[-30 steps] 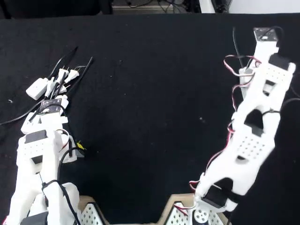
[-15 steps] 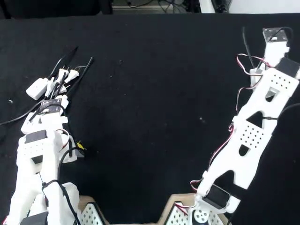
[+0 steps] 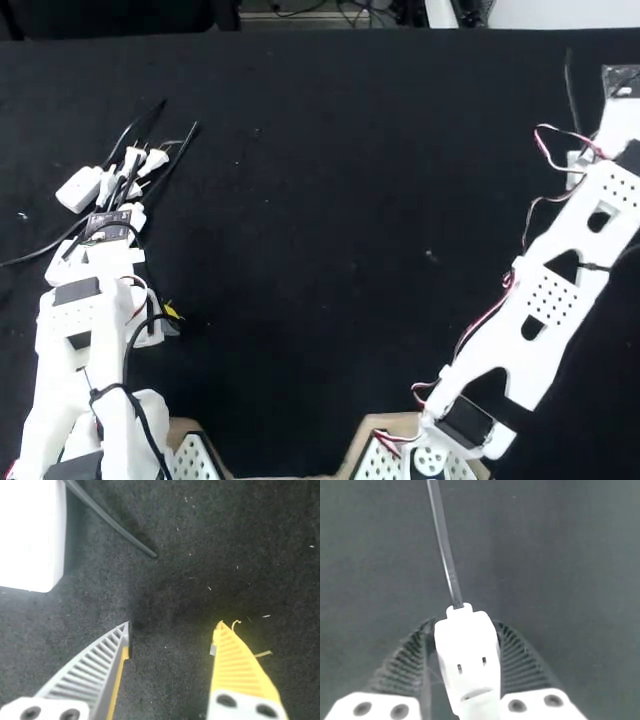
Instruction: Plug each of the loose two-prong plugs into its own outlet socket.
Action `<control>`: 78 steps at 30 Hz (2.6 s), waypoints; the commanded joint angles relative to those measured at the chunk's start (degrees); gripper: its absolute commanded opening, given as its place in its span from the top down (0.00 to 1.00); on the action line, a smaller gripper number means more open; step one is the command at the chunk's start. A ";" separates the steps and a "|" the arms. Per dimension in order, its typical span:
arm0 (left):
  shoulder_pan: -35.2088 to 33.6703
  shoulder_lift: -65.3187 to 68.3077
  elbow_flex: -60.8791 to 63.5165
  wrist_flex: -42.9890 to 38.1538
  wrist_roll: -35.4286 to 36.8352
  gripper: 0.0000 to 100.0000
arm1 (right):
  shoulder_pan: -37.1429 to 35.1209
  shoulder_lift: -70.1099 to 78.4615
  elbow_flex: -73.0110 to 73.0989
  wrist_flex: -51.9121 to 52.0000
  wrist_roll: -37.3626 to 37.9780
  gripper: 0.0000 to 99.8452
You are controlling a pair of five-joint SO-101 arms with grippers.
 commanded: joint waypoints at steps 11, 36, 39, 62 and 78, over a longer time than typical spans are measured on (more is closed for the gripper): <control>-0.04 -1.23 -1.89 -0.53 -0.18 0.73 | 1.58 5.49 -2.86 -6.15 0.62 0.99; -0.40 -1.23 -1.89 -0.53 -0.18 0.73 | 0.62 9.98 -3.56 -6.15 0.18 0.88; -0.40 -1.23 -1.89 -0.53 -0.18 0.73 | -0.35 9.98 -3.56 -6.15 0.62 0.77; -0.13 -1.23 -1.89 -0.53 -0.18 0.73 | -10.73 -4.35 -4.00 9.76 0.70 0.81; -0.04 -1.23 -1.89 -0.53 -0.18 0.73 | -1.93 8.84 -4.09 6.24 0.70 0.88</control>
